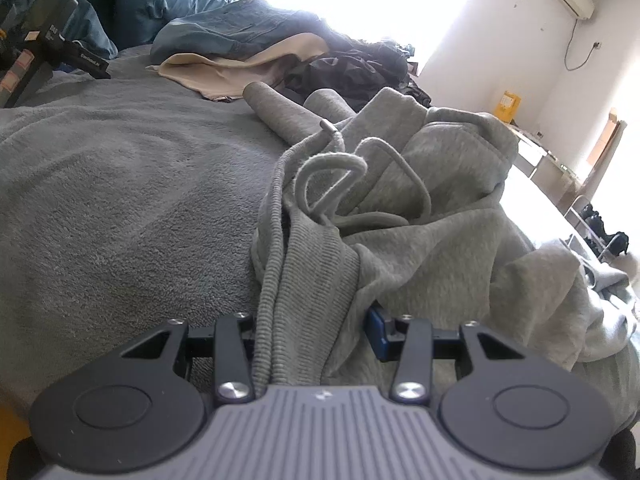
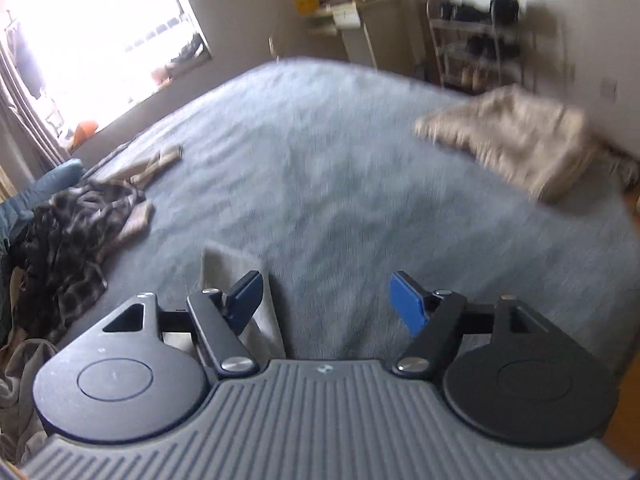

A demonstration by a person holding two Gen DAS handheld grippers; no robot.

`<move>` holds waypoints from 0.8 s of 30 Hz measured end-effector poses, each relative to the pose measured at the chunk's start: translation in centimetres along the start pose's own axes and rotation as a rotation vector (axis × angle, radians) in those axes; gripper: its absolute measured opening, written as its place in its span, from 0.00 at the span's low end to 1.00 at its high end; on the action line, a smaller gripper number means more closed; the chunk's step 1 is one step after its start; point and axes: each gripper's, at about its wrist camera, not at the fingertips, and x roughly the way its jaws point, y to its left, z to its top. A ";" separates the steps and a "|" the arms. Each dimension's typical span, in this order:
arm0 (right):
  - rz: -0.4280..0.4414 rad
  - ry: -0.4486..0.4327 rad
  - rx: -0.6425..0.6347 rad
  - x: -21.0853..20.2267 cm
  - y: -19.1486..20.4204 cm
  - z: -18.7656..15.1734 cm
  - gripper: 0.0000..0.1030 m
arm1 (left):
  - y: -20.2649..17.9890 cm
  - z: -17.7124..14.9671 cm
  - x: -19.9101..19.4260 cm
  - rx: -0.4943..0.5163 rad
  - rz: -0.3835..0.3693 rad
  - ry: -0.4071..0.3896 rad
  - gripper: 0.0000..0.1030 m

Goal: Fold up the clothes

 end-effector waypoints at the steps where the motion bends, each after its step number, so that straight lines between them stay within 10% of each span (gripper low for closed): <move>1: 0.027 -0.010 -0.019 -0.5 1.3 0.3 0.69 | 0.0 -0.1 0.0 -0.002 -0.002 -0.006 0.42; 12: 0.801 0.271 -0.617 -0.2 32.1 -8.7 0.79 | 0.1 -1.6 -1.4 0.012 -0.027 -0.060 0.34; 19: 0.880 0.393 -0.991 4.2 48.2 -16.9 0.79 | 1.1 -3.0 -2.2 0.022 -0.064 -0.082 0.29; 24: 0.835 0.486 -1.096 7.9 52.3 -19.1 0.79 | 1.8 -3.5 -2.2 0.037 -0.103 -0.092 0.28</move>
